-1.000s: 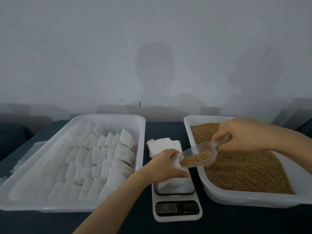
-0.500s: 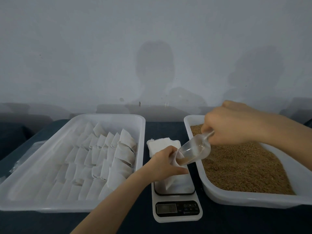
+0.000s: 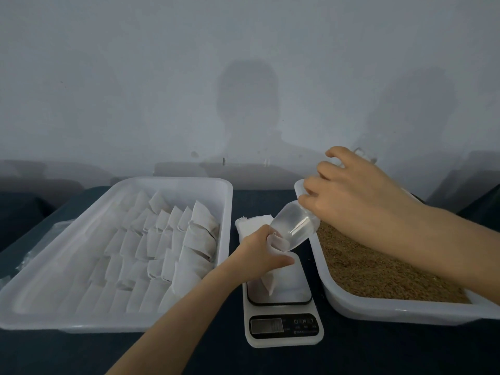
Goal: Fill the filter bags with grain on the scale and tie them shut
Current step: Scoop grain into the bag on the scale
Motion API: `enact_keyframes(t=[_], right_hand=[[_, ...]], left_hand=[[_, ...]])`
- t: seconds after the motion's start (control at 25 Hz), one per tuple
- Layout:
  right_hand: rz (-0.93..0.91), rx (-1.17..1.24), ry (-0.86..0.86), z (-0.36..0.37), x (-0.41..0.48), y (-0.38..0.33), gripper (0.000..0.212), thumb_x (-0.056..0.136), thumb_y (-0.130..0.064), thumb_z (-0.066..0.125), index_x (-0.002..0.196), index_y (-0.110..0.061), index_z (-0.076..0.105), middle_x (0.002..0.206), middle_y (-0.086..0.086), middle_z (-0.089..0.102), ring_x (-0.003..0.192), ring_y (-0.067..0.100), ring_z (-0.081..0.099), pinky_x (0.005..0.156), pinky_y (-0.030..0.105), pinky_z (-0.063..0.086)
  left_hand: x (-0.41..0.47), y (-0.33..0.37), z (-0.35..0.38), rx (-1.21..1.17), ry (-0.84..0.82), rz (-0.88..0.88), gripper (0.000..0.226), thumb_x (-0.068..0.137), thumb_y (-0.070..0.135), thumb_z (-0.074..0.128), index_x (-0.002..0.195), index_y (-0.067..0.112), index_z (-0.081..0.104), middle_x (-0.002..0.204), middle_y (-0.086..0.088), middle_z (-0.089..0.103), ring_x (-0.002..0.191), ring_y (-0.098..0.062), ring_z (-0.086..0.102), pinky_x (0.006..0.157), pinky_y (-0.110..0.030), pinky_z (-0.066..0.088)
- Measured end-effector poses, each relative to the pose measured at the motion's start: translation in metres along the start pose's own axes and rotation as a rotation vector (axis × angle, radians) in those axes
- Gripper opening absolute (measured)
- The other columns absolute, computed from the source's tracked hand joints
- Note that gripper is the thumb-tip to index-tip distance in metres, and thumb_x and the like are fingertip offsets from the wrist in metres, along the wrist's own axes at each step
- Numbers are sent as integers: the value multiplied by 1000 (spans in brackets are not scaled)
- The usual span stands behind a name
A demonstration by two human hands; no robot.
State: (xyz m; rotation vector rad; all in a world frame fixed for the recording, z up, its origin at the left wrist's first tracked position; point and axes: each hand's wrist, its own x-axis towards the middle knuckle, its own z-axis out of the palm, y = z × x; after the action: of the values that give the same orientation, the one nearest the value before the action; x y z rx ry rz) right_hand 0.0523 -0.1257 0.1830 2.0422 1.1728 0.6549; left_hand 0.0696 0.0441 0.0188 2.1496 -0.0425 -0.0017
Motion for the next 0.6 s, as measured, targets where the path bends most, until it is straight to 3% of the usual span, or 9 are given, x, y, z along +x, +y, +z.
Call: enact_keyframes(t=[0.16,0.32,0.44,0.52,0.6], right_hand=[[122,65,260,16,-21,11,23,66,-15,78,86,-23,73,81,-1,69,76,23,65,95,45,43],[378,174,386,62,-58,50,31,73,-26,71,104,-25,66,89,2,70,75,27,65,90,47,38],[587,239,261,115,-92,62,33,77,-17,72,107,-25,63,89,4,68,76,33,60,86,58,40],[611,233,115,146,-106,54,45,60,-7,84,101,-20,71,86,5,68,76,34,60,83,61,42],[587,205,29,163,-116,42,58,45,-1,87,96,-25,73,84,-1,69,78,31,63,90,58,37]], left_hand=[[-1,-2,0,-18,17,8,53,75,43,74,118,30,46,99,19,53,89,-4,56,63,-13,41],[0,-4,1,7,22,-9,46,73,47,73,108,35,46,98,16,54,86,-7,56,61,-14,41],[2,-7,2,23,20,-6,47,73,49,73,108,36,44,98,18,53,86,-6,56,62,-13,41],[1,-7,1,23,18,-7,48,73,50,73,108,37,44,98,19,52,86,-6,56,61,-12,40],[1,-7,1,20,15,-2,48,73,50,74,109,37,44,99,19,52,86,-6,56,61,-12,40]])
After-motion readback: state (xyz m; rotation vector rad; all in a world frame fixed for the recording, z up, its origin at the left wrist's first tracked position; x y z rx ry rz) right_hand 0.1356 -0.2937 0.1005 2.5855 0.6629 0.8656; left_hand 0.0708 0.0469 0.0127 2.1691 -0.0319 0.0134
